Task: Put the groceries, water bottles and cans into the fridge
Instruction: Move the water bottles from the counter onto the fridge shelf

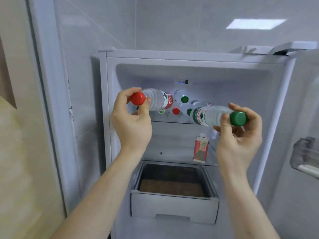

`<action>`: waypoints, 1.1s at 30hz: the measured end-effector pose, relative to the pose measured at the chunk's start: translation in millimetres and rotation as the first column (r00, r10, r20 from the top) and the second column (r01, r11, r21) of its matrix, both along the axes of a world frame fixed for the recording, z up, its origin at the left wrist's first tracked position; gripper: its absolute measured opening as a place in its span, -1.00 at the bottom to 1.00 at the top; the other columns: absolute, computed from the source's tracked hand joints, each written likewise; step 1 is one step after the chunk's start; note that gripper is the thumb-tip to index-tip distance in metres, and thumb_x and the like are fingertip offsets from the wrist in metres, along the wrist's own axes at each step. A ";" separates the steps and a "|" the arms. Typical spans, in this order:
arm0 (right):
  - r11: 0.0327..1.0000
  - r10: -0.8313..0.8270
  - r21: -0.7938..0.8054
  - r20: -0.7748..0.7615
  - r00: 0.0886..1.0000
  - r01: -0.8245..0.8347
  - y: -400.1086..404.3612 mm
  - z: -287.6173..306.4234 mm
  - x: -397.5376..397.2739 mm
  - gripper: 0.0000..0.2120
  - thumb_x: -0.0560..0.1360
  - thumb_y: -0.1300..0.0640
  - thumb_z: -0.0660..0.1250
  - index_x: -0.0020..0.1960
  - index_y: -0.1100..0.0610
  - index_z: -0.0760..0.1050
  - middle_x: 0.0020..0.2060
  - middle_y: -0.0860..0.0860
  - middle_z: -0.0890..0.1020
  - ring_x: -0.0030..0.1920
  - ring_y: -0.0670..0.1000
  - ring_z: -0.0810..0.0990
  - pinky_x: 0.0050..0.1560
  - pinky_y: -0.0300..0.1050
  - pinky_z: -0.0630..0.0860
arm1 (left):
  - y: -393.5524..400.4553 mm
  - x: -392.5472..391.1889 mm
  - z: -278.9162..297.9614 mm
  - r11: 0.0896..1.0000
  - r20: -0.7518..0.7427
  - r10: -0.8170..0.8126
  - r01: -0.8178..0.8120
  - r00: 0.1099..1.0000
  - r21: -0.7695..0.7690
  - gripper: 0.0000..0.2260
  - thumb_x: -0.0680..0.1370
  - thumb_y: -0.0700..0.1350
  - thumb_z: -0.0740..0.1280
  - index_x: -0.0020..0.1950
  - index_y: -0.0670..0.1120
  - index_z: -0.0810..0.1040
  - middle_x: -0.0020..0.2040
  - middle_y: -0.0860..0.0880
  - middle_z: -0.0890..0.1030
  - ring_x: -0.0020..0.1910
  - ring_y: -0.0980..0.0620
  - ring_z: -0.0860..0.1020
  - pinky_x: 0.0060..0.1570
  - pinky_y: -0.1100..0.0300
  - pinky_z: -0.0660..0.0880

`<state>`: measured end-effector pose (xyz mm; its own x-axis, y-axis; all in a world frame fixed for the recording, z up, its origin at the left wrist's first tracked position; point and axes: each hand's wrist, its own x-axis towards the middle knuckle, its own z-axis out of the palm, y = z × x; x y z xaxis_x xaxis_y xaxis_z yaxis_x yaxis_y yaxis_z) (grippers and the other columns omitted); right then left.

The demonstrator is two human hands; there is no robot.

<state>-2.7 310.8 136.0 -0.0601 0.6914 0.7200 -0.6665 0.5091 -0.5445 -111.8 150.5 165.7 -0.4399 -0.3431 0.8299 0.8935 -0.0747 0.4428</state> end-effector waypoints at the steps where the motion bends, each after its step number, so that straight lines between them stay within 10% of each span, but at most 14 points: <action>1: 1.000 -0.014 0.007 -0.011 1.000 0.014 3.7 0.9 -5.6 -0.81 0.59 0.25 0.40 0.16 0.08 0.48 0.17 -0.02 0.67 0.20 0.09 0.64 0.06 0.37 0.60 | 4.4 -6.0 0.0 1.000 0.000 -0.009 0.009 1.000 0.008 -0.83 0.53 -0.23 0.48 0.10 -0.13 0.60 -0.03 0.14 0.61 0.01 0.16 0.58 -0.20 0.36 0.52; 12: 1.000 -0.019 0.017 -0.080 0.997 0.021 47.3 18.7 -70.2 -0.80 0.59 0.29 0.37 0.16 0.08 0.47 0.18 0.00 0.65 0.09 -0.08 0.61 0.05 0.25 0.62 | 61.6 -73.1 -7.3 1.000 0.024 -0.012 0.012 1.000 0.010 -0.78 0.49 -0.26 0.50 0.04 -0.03 0.57 -0.05 0.06 0.61 -0.09 0.11 0.58 -0.19 0.22 0.56; 18: 1.000 0.013 0.016 -0.052 0.999 -0.012 72.9 18.1 -115.6 -0.80 0.58 0.26 0.39 0.13 0.05 0.48 0.16 -0.12 0.64 0.10 0.15 0.61 0.04 0.34 0.60 | 89.1 -104.4 -6.1 0.999 0.037 0.017 -0.016 0.999 -0.036 -0.79 0.46 -0.24 0.53 0.03 -0.07 0.59 -0.08 0.05 0.62 -0.11 0.11 0.57 -0.13 0.23 0.54; 24: 0.999 0.031 0.033 0.013 0.999 -0.031 87.3 24.7 -147.9 -0.76 0.57 0.32 0.37 0.19 0.11 0.52 0.01 -0.31 0.62 -0.05 -0.25 0.57 -0.01 -0.36 0.47 | 111.9 -120.8 -2.3 0.988 0.080 -0.025 0.038 0.996 -0.153 -0.75 0.42 -0.30 0.55 0.01 -0.11 0.59 -0.07 0.08 0.59 -0.09 0.11 0.57 -0.15 0.49 0.43; 33: 0.996 0.031 0.070 0.206 0.978 -0.047 114.5 21.8 -180.4 -0.79 0.62 0.25 0.35 0.20 0.07 0.44 0.30 -0.22 0.57 0.04 -0.35 0.58 0.04 -0.44 0.49 | 137.5 -158.7 7.8 0.938 0.165 0.111 -0.048 0.980 -0.345 -0.72 0.40 -0.18 0.61 -0.12 -0.04 0.51 -0.11 0.04 0.59 -0.10 0.07 0.53 -0.20 0.45 0.41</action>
<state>-183.1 425.3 157.9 -0.2374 0.6312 0.7384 -0.5649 0.5287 -0.6335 -270.5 287.9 173.4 -0.5748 -0.0967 0.8126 0.7939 0.1747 0.5824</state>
